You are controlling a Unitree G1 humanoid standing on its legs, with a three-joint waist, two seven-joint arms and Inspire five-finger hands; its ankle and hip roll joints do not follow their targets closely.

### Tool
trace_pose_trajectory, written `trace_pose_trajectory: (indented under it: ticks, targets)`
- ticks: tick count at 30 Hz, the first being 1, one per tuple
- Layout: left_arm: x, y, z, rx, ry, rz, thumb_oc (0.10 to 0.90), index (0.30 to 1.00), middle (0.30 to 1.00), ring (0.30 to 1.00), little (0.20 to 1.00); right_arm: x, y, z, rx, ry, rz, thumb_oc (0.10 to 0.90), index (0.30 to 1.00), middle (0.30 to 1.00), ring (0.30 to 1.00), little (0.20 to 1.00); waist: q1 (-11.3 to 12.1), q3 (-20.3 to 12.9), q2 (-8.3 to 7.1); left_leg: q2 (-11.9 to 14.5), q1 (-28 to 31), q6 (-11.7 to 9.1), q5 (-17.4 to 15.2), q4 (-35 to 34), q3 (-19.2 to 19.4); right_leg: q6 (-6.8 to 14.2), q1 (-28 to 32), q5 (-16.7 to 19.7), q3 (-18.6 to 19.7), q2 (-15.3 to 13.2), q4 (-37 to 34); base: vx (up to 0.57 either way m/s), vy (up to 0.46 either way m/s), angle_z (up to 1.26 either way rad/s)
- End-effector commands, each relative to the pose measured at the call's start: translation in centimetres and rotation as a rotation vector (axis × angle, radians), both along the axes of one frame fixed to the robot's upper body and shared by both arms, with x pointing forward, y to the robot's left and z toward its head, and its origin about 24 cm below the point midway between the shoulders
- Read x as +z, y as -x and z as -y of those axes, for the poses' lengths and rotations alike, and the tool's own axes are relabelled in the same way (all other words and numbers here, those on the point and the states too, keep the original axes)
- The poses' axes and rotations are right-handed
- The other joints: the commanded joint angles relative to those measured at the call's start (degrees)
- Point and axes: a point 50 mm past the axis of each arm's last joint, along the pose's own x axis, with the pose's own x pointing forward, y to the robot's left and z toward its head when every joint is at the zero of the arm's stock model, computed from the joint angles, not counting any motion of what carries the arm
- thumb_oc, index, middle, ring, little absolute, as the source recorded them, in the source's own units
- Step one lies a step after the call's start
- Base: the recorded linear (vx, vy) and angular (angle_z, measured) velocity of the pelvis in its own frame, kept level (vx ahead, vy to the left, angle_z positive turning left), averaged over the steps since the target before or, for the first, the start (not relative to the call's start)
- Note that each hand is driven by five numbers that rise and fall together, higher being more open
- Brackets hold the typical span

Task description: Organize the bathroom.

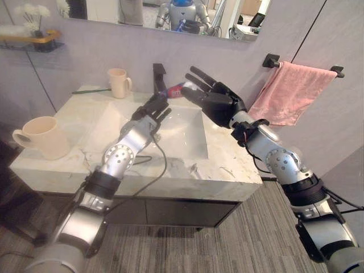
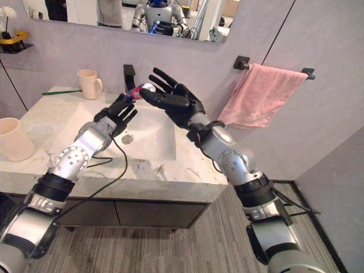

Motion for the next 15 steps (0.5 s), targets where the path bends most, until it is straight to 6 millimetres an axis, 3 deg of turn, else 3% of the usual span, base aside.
trace_pose_trajectory:
  ticks: [1, 15]
  targets:
    - [6.73, 0.04, 2.32, -0.077, -0.003, 0.275, 0.4, 0.3, 0.3, 0.3, 0.3, 5.49, 1.12, 0.41, 0.008, -0.099, 0.271, 0.8, 0.9, 0.9, 0.9, 0.9, 0.6, -6.1, 1.08, 5.2, 0.6, -1.4, -1.0, 0.3, 5.1, 5.2, -1.5, -5.0, -1.1, -0.4, 5.4, 0.0, 0.0, 0.0]
    - [6.65, 0.41, 1.59, -0.046, 0.019, 0.287, 0.4, 0.3, 0.3, 0.3, 0.3, 4.72, 1.48, 1.0, -0.005, 0.037, 0.31, 0.8, 0.9, 0.9, 0.9, 0.9, 0.3, -5.9, 1.12, 5.2, 0.7, -1.5, -1.0, 0.3, 5.4, 5.2, -1.5, -5.0, -1.2, -0.5, 5.3, 0.0, 0.0, 0.0]
